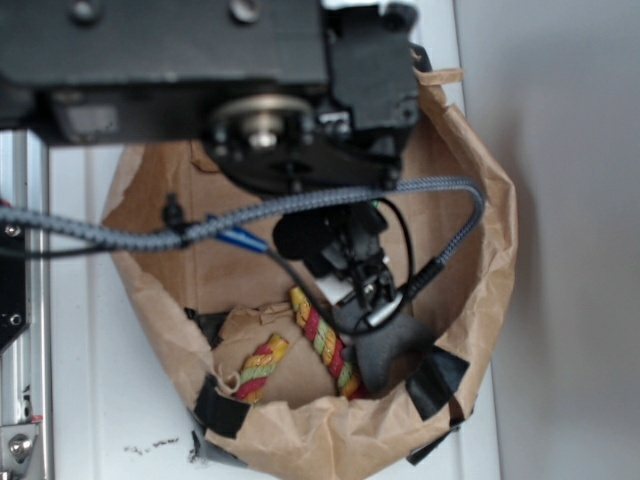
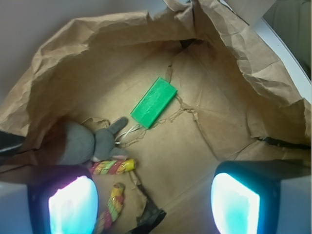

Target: Grab the green block.

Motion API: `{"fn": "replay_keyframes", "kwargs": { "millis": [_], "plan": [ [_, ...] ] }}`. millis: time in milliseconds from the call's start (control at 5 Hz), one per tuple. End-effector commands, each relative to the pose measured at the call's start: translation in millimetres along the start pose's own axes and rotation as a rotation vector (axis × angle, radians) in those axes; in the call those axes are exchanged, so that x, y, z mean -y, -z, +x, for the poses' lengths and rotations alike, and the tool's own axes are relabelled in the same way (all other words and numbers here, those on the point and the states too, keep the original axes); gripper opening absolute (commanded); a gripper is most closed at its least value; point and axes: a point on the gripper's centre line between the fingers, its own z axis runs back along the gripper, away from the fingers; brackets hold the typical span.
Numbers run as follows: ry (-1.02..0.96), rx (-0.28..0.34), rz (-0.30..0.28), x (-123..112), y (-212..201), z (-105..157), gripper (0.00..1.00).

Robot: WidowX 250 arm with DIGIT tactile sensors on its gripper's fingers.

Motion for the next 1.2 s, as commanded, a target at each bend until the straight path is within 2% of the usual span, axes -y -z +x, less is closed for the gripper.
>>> {"fn": "replay_keyframes", "kwargs": {
  "millis": [0, 200, 600, 1000],
  "plan": [
    [-0.022, 0.053, -0.028, -4, -17, 12, 1.0],
    [-0.103, 0.096, 0.019, 4, 28, 26, 1.0],
    [-0.214, 0.094, 0.067, 6, 79, 40, 1.0],
    [-0.269, 0.073, 0.047, -8, 109, 41, 1.0]
  ]
}}
